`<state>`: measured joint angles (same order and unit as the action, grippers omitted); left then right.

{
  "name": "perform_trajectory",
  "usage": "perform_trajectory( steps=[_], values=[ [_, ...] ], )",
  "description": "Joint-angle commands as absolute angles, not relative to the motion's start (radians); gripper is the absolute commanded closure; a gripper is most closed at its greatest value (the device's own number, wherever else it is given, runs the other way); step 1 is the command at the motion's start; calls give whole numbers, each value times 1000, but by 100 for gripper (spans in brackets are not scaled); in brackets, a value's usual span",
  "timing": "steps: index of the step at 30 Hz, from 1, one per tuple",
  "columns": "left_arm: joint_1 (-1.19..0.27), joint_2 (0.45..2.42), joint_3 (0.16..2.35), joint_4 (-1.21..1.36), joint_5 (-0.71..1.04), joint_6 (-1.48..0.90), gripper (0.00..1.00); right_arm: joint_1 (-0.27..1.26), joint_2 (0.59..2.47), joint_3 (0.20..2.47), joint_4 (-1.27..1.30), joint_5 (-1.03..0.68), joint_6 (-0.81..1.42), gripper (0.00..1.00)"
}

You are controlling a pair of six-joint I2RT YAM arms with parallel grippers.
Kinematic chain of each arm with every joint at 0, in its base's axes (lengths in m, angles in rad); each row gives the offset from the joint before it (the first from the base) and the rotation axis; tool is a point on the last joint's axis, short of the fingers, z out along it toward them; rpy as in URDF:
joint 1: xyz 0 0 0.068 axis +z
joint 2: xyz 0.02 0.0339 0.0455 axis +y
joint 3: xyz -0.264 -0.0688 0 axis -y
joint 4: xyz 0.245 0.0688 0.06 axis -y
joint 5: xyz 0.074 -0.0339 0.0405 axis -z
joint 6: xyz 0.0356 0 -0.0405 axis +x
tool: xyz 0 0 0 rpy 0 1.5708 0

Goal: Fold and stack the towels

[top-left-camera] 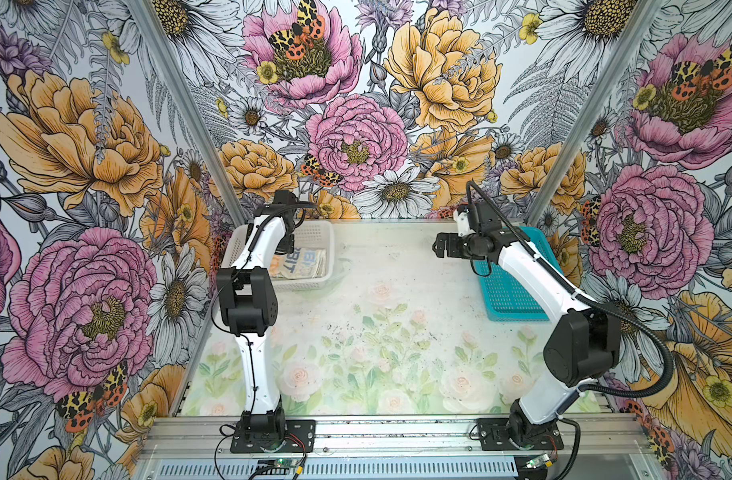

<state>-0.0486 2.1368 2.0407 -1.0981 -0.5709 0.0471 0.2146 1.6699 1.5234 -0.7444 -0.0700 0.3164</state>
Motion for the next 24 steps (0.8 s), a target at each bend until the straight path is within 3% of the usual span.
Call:
perform_trajectory(
  steps=[1, 6, 9, 20, 24],
  values=[
    [-128, 2084, 2059, -1081, -457, -3, 1, 161, 1646, 1480, -803, 64, 307, 1],
    [-288, 2054, 2068, -1076, -450, -21, 1, 134, 1679, 1428, -812, 126, 293, 1],
    [-378, 2018, 2072, -1063, -410, -53, 1, 127, 1719, 1393, -812, 156, 292, 11],
    [-617, 1917, 1964, -988, -358, -116, 1, 187, 1813, 1379, -792, 128, 333, 83],
    [-620, 1834, 1847, -943, -355, -150, 1, 273, 1835, 1432, -791, 100, 396, 96]
  ],
)
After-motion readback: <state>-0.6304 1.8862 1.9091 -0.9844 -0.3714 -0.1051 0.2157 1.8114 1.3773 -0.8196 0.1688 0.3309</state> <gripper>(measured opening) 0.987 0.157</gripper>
